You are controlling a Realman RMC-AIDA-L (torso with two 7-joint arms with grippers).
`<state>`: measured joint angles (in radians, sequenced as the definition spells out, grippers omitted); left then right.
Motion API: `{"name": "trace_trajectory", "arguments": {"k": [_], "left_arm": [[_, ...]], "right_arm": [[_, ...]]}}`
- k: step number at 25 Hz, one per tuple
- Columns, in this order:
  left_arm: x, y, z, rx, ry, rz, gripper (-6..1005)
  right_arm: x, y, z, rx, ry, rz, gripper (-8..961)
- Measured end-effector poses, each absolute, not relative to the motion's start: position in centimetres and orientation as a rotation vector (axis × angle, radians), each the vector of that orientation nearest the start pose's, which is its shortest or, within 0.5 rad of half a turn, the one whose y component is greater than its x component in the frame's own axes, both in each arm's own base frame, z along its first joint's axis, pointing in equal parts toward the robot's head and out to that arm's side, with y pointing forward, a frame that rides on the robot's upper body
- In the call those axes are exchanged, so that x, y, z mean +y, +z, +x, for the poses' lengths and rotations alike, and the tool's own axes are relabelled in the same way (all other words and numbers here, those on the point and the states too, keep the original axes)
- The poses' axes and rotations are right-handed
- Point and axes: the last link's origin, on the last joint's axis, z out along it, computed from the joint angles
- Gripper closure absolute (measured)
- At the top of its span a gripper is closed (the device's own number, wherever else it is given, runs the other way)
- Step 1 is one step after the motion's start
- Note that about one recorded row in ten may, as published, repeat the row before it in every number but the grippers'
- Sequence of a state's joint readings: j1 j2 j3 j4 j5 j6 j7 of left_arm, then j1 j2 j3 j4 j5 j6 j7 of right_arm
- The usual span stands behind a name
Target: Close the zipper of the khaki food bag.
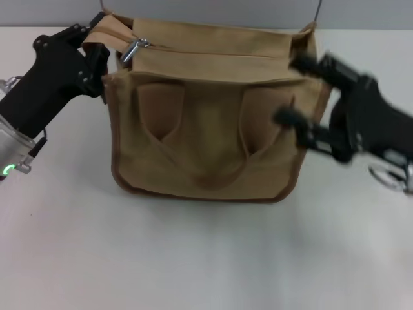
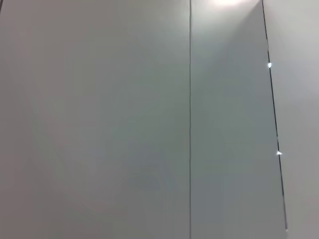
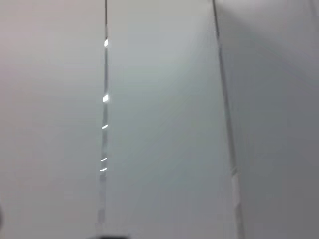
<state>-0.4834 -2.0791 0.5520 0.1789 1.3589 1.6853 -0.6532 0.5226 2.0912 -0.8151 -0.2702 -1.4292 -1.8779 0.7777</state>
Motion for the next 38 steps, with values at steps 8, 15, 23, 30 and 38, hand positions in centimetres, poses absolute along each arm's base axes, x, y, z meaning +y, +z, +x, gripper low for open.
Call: {"name": "trace_trajectory", "arguments": {"k": [8,15,23,30,38], "left_arm": [[30.5,0.7,-25.9,-0.302,-1.34,-1.999,979],[30.1,0.9,-25.5,-0.344,-1.422,-2.027,979],[30.3,0.8,-24.8,-0.386,-1.489,-2.037,979],[31.2,0.6,-23.7,-0.407,-1.529,-2.058,979],[32.9,-0.5,-21.6,-0.442,-1.552,-2.125,979]], "right_arm": [[32.3,-3.1,18.6,-0.396,1.242,-2.22,137],[33.2,-3.7,17.4,-0.62,1.111,-2.032,137],[33.0,-6.2,16.7,-0.862,0.892,-1.918,136],[33.4,-7.1,16.3,-0.934,0.772,-1.85,136],[33.3,-7.7,16.0,-0.995,0.709,-1.801,136]]}}
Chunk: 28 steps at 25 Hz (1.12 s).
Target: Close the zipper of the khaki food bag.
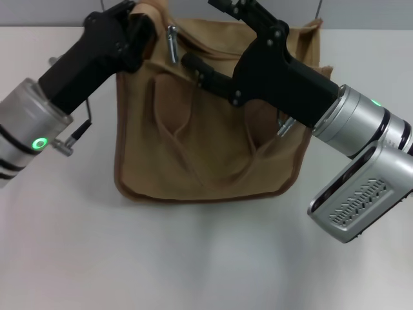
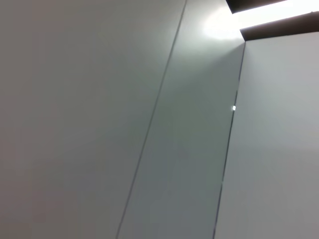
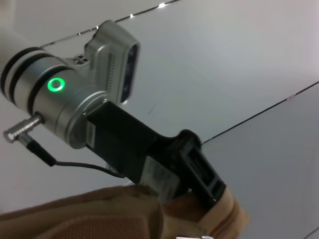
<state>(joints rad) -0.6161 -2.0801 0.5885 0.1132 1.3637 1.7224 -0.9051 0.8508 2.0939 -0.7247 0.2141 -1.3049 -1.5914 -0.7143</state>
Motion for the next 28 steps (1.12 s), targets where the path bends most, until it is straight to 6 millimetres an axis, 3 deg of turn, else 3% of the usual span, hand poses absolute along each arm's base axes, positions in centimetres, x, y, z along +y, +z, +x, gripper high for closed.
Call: {"name": "trace_trajectory", "arguments": {"k": [10,28], "left_arm": [[34.0,-0.8,-20.6,-0.46,-1.556,-2.154,979],[34.4,-1.1,-20.5,-0.493,-1.541,-2.143,979]], "right_arm": [[33.4,-8.1,15.4,-1.003,0.691,-1.781,136],[33.5,-8.3,15.2,-0.969,0.655,-1.741,137]]}}
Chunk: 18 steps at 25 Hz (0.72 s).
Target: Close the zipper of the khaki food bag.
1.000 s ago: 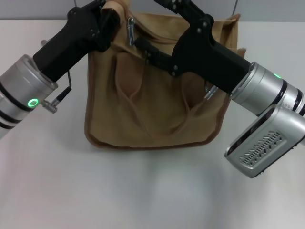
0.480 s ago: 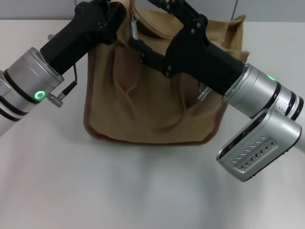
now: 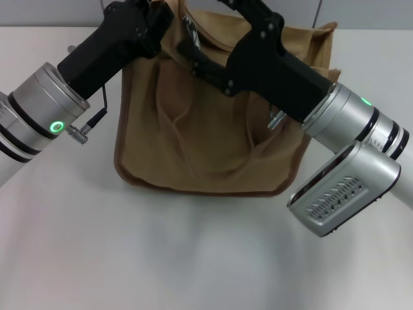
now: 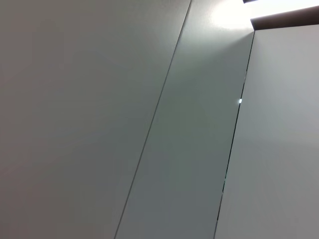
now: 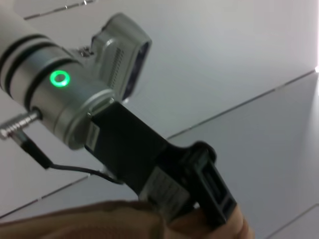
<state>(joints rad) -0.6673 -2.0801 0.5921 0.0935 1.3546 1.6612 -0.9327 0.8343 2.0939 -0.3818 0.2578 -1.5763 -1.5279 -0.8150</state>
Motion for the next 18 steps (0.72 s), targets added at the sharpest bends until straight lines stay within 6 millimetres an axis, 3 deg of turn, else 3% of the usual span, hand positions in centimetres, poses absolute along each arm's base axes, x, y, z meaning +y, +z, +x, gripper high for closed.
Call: {"name": "trace_trajectory", "arguments": {"k": [7,18], "left_arm": [[34.4,-1.1,-20.6,-0.495,-1.54,-2.138,979],[34.2,-1.1,-20.7,-0.497,-1.548,-2.139,979]], "right_arm": [[32.7,-7.9,15.8,-0.756,0.766,-1.777,137],[32.0,-8.6,15.7,-0.708,0.789,-1.812,138]]}}
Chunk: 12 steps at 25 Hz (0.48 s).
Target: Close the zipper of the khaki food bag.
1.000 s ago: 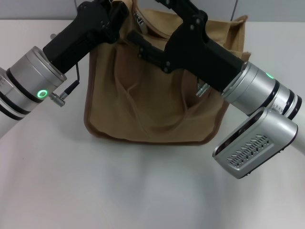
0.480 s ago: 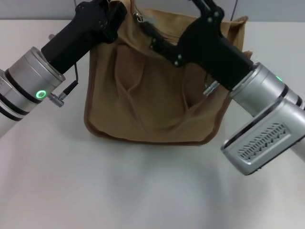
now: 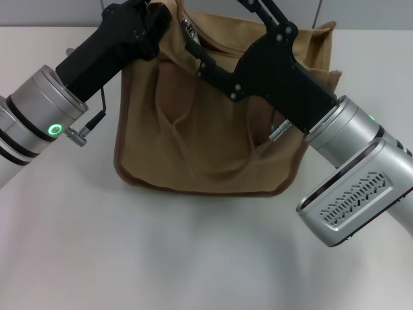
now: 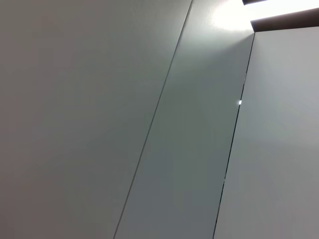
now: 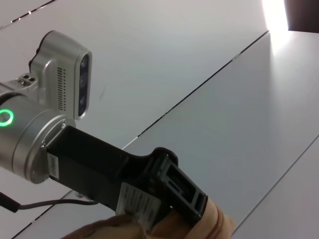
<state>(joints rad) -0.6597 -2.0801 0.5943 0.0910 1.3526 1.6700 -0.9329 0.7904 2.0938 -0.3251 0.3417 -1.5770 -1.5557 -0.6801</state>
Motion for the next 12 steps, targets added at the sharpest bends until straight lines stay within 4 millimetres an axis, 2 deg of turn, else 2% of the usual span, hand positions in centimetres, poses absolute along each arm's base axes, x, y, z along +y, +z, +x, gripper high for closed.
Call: {"name": "trace_trajectory", "arguments": {"k": [12], "left_arm": [[34.08,-1.31,-20.45,-0.506,-1.563,-2.144,979]], "right_arm": [[32.72,-9.06,15.38,-0.671,0.756,-1.833,138]]}}
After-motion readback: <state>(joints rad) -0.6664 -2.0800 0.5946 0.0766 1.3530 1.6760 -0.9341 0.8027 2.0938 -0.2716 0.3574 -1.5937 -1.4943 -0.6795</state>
